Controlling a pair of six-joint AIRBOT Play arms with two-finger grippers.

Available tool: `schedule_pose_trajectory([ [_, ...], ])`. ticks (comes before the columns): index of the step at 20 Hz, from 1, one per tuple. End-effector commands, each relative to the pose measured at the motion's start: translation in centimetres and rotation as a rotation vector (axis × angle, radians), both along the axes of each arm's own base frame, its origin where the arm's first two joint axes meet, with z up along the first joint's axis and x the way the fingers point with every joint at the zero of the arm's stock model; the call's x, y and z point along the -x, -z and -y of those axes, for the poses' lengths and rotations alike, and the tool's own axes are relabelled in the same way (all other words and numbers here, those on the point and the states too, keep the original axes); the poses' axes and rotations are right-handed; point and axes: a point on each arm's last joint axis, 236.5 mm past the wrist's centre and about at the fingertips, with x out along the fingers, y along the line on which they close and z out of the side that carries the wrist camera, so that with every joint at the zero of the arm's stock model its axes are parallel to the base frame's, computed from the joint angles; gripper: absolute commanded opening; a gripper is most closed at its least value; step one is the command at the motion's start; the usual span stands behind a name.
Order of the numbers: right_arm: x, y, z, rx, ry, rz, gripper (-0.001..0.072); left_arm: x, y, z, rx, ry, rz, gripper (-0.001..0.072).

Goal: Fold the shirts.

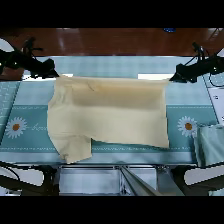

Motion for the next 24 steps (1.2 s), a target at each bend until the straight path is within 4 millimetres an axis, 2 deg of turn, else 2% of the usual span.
schedule_pose_trajectory([
  [1,5.7,2.5,0.4,0.016,-0.073,-0.186,0.0022,6.5,3.3,-1.7,-0.09,0.103,-0.226,0.0022],
  [5,8.4,6.2,-0.6,-0.021,-0.054,-0.273,0.0022,10.0,7.3,-1.1,-0.064,0.099,-0.34,0.0022],
  [7,8.9,7.3,-1.0,-0.032,-0.046,-0.281,0.0022,10.1,8.3,-1.1,-0.065,0.085,-0.339,0.0022],
  [8,8.8,7.6,-1.2,-0.041,-0.027,-0.278,0.0037,9.7,8.4,-1.2,-0.07,0.074,-0.321,0.0054],
  [9,8.6,7.7,-1.2,-0.048,-0.001,-0.278,0.0212,9.4,8.4,-1.2,-0.072,0.061,-0.316,0.0212],
  [10,8.5,7.4,-1.5,-0.06,0.001,-0.273,0.0413,9.3,8.2,-1.2,-0.073,0.064,-0.312,0.0503],
  [12,8.1,6.0,-1.0,-0.046,0.012,-0.233,0.0408,9.1,7.1,-1.6,-0.072,0.053,-0.303,0.0507],
  [14,8.5,3.5,1.2,0.026,0.028,-0.176,0.0408,9.6,5.3,-2.9,-0.087,0.031,-0.278,0.0507],
  [16,9.6,0.7,3.8,0.082,0.094,-0.121,0.0408,12.0,4.3,-5.0,-0.095,-0.015,-0.283,0.0507],
  [18,11.2,-1.5,5.3,0.091,0.187,-0.036,0.0408,16.5,4.9,-7.2,-0.066,-0.124,-0.324,0.0507],
  [19,11.9,-2.1,5.1,0.079,0.234,0.01,0.0408,19.1,5.6,-7.4,-0.023,-0.197,-0.343,0.0507],
  [22,14.9,-1.8,1.5,0.003,0.281,0.108,0.0408,25.0,7.9,-6.1,0.12,-0.354,-0.343,0.0507],
  [24,16.5,-1.0,-0.7,-0.065,0.302,0.132,0.0408,27.7,8.9,-5.8,0.137,-0.417,-0.344,0.0507],
])
